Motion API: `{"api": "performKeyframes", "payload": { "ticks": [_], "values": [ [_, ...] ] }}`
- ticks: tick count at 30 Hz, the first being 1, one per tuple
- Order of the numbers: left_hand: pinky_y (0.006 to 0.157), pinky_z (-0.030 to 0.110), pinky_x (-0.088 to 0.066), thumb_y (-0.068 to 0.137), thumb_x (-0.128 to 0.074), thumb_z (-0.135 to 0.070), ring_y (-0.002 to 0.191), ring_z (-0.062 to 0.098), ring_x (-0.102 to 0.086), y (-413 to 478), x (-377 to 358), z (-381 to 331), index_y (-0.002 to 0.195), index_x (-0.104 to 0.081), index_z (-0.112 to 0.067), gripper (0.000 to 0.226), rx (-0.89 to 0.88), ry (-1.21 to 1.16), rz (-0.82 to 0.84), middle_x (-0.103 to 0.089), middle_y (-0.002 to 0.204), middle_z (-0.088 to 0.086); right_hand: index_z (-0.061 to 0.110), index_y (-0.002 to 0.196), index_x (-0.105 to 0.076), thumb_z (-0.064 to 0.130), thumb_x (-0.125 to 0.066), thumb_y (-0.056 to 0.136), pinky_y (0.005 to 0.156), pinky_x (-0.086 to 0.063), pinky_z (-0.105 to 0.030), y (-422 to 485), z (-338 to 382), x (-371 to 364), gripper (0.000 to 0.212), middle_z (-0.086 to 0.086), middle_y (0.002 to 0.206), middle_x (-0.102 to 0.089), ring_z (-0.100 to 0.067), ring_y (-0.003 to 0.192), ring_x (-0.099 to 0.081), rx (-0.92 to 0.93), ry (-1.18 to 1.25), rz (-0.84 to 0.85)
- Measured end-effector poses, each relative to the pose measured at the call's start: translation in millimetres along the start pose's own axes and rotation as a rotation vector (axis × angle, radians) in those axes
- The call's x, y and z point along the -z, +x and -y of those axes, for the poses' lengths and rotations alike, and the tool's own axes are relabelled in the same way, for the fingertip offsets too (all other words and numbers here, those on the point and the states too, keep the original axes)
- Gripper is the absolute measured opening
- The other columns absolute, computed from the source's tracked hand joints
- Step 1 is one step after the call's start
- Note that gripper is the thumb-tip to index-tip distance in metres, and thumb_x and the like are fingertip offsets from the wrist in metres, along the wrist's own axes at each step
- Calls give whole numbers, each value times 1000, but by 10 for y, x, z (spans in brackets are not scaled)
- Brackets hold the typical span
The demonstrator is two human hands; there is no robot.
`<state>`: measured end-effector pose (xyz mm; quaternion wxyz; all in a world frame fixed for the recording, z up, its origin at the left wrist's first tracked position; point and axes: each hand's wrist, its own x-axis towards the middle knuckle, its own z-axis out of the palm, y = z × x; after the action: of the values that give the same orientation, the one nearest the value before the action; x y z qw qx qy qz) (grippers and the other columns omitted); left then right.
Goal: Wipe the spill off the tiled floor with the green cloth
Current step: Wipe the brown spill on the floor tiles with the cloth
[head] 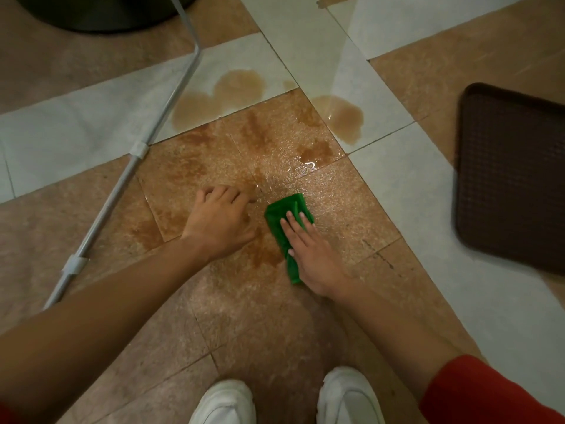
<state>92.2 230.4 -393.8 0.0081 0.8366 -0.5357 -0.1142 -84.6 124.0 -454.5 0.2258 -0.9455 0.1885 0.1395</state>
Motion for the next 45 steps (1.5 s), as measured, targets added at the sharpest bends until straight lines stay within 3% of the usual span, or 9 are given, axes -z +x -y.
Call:
{"api": "performKeyframes", "payload": {
  "ticks": [4, 10, 18, 25, 28, 31, 35, 39, 45],
  "values": [
    [105, 37, -18, 81, -52, -51, 126, 18, -33, 6, 41, -26, 132, -41, -27, 58, -16, 2, -1, -46, 131, -2, 22, 146, 13, 25, -26, 102, 113, 12, -33, -3, -79, 56, 59, 5, 150, 23, -16, 137, 27, -126, 86, -44],
    [104, 39, -20, 81, -53, -48, 125, 19, -34, 7, 47, -7, 133, -40, -27, 57, -5, -9, 5, -47, 131, -1, 22, 137, 27, 27, -41, 98, 108, 18, -32, -164, -117, 98, 79, 3, 148, 34, -16, 134, 35, 51, 70, 200],
    [101, 37, -19, 82, -52, -46, 126, 19, -32, 53, 60, -150, 134, -39, -27, 56, -63, 11, 16, -44, 133, -1, 15, 148, 11, 25, -34, 101, 113, 13, -34, 209, -40, 224, 67, -2, 155, 22, -19, 140, 24, -42, 25, 77],
    [103, 37, -20, 83, -54, -41, 128, 18, -31, 26, 34, -8, 132, -42, -27, 52, -10, -32, 20, -44, 135, -3, 19, 149, 6, 20, -29, 101, 111, 19, -30, -52, -87, 68, 59, 3, 155, 16, -16, 138, 26, 140, -50, 46],
    [100, 39, -24, 83, -54, -44, 123, 20, -35, 14, -14, 100, 130, -44, -26, 52, 18, -17, 14, -48, 130, -1, 26, 147, 8, 16, -28, 101, 111, 20, -31, -29, -164, 85, 59, 8, 154, 15, -14, 139, 25, 70, -9, -16],
    [97, 38, -25, 83, -51, -45, 121, 20, -36, 16, -51, 115, 129, -44, -25, 50, 30, -2, 28, -49, 128, -1, 20, 150, 1, 14, -29, 100, 115, 14, -35, 207, -129, 168, 58, 3, 156, 11, -15, 136, 25, -9, 42, -52],
    [99, 37, -23, 82, -52, -43, 124, 21, -34, 19, -55, 48, 130, -44, -23, 52, 15, -6, 44, -47, 130, 0, 15, 150, -3, 9, -36, 97, 109, 18, -31, 286, -63, 127, 63, -2, 158, 4, -15, 136, 21, 123, 14, -46],
    [100, 37, -23, 83, -53, -41, 124, 21, -34, 12, -44, 71, 131, -44, -24, 52, 17, -30, 32, -48, 130, 1, 20, 150, -4, 7, -38, 96, 107, 22, -27, 177, -103, 43, 65, 5, 157, 4, -11, 136, 20, 213, 5, -17],
    [100, 36, -26, 82, -54, -42, 124, 22, -34, 10, -65, 89, 134, -40, -24, 57, 24, -24, 66, -46, 130, 2, 15, 150, -14, 7, -39, 97, 117, 6, -35, 367, -83, 231, 59, -1, 159, -4, -22, 145, 8, 46, 159, -62]
  ]
}}
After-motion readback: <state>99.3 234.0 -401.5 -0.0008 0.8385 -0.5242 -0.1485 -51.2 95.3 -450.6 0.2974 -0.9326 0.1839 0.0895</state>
